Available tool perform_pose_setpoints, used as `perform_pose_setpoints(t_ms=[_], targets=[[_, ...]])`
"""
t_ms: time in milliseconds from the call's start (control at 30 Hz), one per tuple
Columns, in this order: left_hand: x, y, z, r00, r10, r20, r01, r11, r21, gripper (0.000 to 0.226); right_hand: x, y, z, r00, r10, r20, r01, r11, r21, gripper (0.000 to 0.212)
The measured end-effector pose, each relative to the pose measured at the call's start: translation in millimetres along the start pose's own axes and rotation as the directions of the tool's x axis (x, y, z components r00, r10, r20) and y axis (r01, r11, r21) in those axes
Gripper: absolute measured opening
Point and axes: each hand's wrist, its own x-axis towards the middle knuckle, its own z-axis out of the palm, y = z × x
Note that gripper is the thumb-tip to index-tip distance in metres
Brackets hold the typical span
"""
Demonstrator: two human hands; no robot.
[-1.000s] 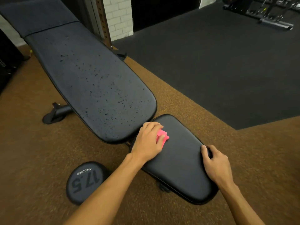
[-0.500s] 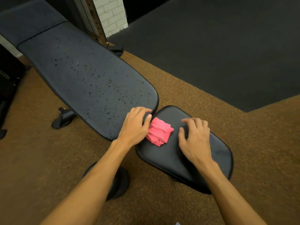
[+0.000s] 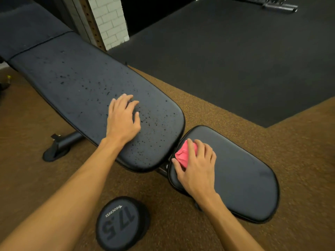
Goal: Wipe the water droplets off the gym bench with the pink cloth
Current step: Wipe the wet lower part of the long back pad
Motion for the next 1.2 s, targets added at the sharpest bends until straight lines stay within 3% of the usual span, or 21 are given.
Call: perform_pose_setpoints(t_ms=[200, 300, 433, 600, 700, 800, 967, 1200], targets=[[18, -34, 4, 0.995, -0.098, -0.030, 0.100, 0.992, 0.080, 0.057, 2, -1, 16, 0.999, -0.043, -0.033, 0.044, 0.998, 0.050, 0.063], [20, -31, 13, 0.992, -0.119, -0.030, 0.122, 0.978, 0.166, 0.061, 20, 2, 22, 0.993, -0.098, -0.066, 0.109, 0.978, 0.180, 0.054], [21, -30, 18, 0.993, -0.119, -0.009, 0.117, 0.951, 0.285, 0.064, 62, -14, 21, 0.994, -0.106, -0.039, 0.113, 0.892, 0.438, 0.059], [21, -27, 18, 0.992, -0.113, -0.049, 0.123, 0.939, 0.320, 0.063, 107, -46, 35, 0.975, -0.217, 0.045, 0.157, 0.821, 0.548, 0.055], [22, -26, 18, 0.992, -0.114, -0.060, 0.128, 0.934, 0.334, 0.063, 104, -56, 37, 0.963, -0.240, 0.121, 0.133, 0.817, 0.561, 0.066], [23, -25, 19, 0.991, -0.121, -0.065, 0.135, 0.933, 0.333, 0.063, 96, -56, 35, 0.979, -0.184, 0.086, 0.114, 0.847, 0.520, 0.071], [23, -24, 18, 0.989, -0.127, -0.075, 0.145, 0.928, 0.343, 0.063, 104, -68, 40, 0.999, -0.032, -0.017, 0.036, 0.842, 0.538, 0.042], [23, -23, 17, 0.989, -0.125, -0.082, 0.145, 0.928, 0.343, 0.064, 95, -58, 47, 0.957, -0.273, -0.095, 0.286, 0.852, 0.439, 0.039]])
